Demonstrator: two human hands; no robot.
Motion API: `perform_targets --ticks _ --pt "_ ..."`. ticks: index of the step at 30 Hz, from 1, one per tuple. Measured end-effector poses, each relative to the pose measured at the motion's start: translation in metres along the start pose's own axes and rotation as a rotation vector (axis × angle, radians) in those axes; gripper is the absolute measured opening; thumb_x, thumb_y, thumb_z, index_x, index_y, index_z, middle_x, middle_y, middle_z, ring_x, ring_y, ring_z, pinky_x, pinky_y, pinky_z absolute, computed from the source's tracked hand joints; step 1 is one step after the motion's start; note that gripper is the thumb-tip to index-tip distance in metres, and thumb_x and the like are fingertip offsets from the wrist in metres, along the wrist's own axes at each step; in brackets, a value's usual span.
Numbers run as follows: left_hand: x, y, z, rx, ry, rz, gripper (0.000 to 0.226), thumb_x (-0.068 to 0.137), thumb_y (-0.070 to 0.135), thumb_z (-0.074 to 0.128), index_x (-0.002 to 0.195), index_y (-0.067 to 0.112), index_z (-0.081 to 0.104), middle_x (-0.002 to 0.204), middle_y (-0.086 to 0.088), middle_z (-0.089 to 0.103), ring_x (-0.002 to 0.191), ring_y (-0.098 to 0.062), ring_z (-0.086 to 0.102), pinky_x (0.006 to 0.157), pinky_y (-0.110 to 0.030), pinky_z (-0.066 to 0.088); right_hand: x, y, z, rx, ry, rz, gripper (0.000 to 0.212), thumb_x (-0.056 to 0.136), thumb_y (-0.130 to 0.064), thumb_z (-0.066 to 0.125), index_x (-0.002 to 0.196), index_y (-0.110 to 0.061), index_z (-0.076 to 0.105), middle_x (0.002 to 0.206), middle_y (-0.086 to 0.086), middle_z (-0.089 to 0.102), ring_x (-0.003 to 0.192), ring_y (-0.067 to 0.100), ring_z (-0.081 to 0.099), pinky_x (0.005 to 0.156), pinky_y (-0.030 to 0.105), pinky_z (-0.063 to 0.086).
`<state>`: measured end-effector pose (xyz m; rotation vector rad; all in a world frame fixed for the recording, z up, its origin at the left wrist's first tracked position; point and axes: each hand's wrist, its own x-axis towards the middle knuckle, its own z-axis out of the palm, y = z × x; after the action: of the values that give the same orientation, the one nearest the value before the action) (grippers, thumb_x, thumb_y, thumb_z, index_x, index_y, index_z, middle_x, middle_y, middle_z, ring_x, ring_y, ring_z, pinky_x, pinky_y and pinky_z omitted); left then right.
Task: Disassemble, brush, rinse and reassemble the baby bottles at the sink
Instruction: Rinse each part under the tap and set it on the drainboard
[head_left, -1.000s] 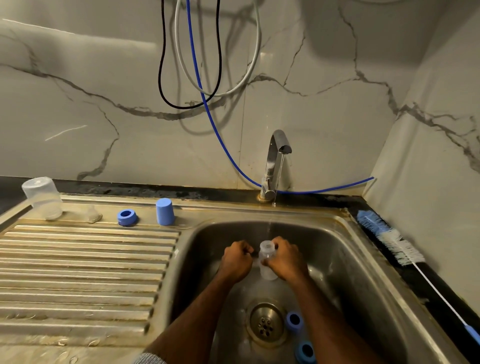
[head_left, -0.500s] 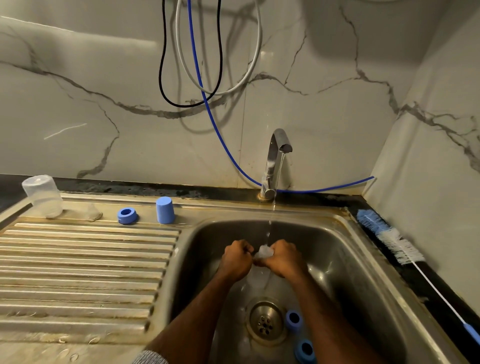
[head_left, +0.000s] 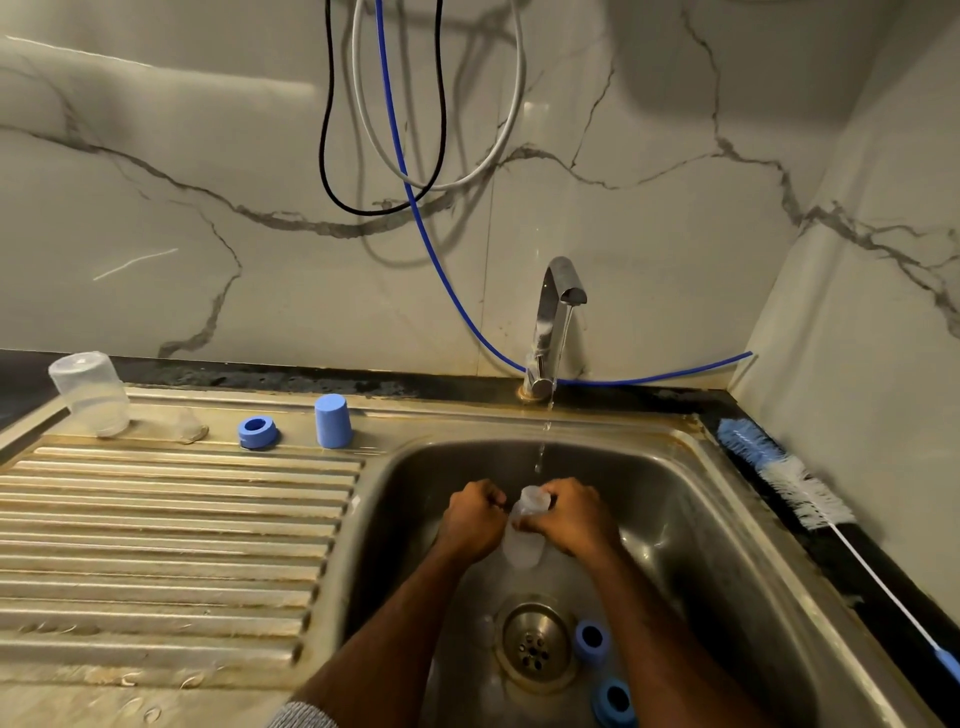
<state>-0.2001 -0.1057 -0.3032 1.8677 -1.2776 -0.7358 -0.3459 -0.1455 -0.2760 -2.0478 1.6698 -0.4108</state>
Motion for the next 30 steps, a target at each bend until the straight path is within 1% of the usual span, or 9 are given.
perform_targets --ticks 2,5,9,12,14,16,22,26,30 --pt "-0.0001 -0.0002 0.0005 -0.01 -0.014 -0.006 0.023 0.091 0.007 0.051 0.098 0.024 0.066 0.104 -0.002 0.065 0.095 -0.02 0.063 0.089 -0.041 0.057 -0.0001 0.003 0.0008 -0.015 0.084 0.014 0.037 0.077 -0.042 0.081 0.11 -0.033 0.067 0.104 -0.006 0.07 0.093 0.013 0.064 0.079 0.032 0.054" --pt "-0.0011 0.0003 0.0015 -0.011 -0.019 0.001 0.022 0.092 0.008 0.052 0.098 0.023 0.066 0.104 -0.002 0.065 0.094 -0.02 0.063 0.088 -0.041 0.057 -0.0001 0.0038 0.0025 -0.013 -0.068 0.011 0.025 0.079 -0.042 0.08 0.098 -0.027 0.074 0.095 -0.006 0.073 0.084 0.01 0.066 0.078 0.032 0.057" --pt "-0.0024 0.0016 0.0008 -0.002 -0.018 0.006 0.023 0.093 0.007 0.051 0.099 0.023 0.065 0.106 -0.002 0.064 0.095 -0.018 0.062 0.088 -0.038 0.057 0.0009 0.0057 0.001 0.004 0.049 0.037 0.028 0.079 -0.043 0.078 0.104 -0.031 0.071 0.1 -0.006 0.072 0.091 0.015 0.066 0.079 0.034 0.056" --pt "-0.0041 0.0032 -0.0007 0.019 -0.027 0.014 0.024 0.092 0.008 0.051 0.099 0.024 0.066 0.107 -0.002 0.064 0.096 -0.019 0.062 0.088 -0.038 0.057 0.001 0.0025 0.002 -0.006 0.019 0.07 0.03 0.076 -0.05 0.078 0.091 -0.025 0.071 0.089 -0.004 0.071 0.082 0.015 0.067 0.074 0.034 0.057" --pt "-0.0039 0.003 -0.0009 0.022 -0.024 0.01 0.022 0.092 0.009 0.051 0.099 0.023 0.067 0.106 -0.002 0.065 0.095 -0.019 0.062 0.086 -0.036 0.056 0.0034 0.0026 0.0018 0.0 0.061 0.089 0.034 0.076 -0.055 0.074 0.093 -0.026 0.069 0.09 -0.003 0.07 0.084 0.018 0.066 0.073 0.033 0.055" --pt "-0.0044 0.0039 -0.0005 0.023 -0.028 0.01 0.02 0.093 0.009 0.052 0.1 0.021 0.067 0.104 -0.002 0.065 0.094 -0.018 0.062 0.082 -0.034 0.055 0.0045 0.0008 0.0018 0.0 -0.001 0.083 0.029 0.08 -0.052 0.074 0.089 -0.025 0.07 0.087 -0.002 0.07 0.082 0.016 0.066 0.071 0.032 0.053" --pt "-0.0058 0.0044 -0.0012 0.037 -0.04 0.009 0.019 0.093 0.01 0.054 0.103 0.02 0.066 0.106 -0.003 0.064 0.095 -0.017 0.061 0.084 -0.033 0.055 0.0035 0.0019 0.0002 -0.02 -0.012 0.094 0.028 0.081 -0.047 0.076 0.096 -0.026 0.068 0.093 -0.003 0.068 0.084 0.014 0.063 0.064 0.027 0.046" --pt "-0.008 0.0075 -0.0012 0.044 -0.057 0.0 0.019 0.094 0.009 0.053 0.104 0.019 0.066 0.107 -0.003 0.064 0.096 -0.017 0.062 0.087 -0.035 0.056 0.0049 0.0011 0.002 -0.023 0.074 0.09 0.033 0.08 -0.051 0.074 0.103 -0.029 0.066 0.097 -0.003 0.068 0.088 0.016 0.063 0.077 0.035 0.055" --pt "-0.0092 0.0091 -0.0031 0.074 -0.071 -0.007 0.021 0.091 0.008 0.051 0.1 0.021 0.064 0.11 -0.005 0.064 0.099 -0.021 0.061 0.09 -0.04 0.056 0.0052 0.0037 0.0009 0.031 -0.062 0.091 0.032 0.082 -0.055 0.072 0.084 -0.024 0.068 0.079 -0.004 0.067 0.073 0.013 0.062 0.065 0.029 0.048"
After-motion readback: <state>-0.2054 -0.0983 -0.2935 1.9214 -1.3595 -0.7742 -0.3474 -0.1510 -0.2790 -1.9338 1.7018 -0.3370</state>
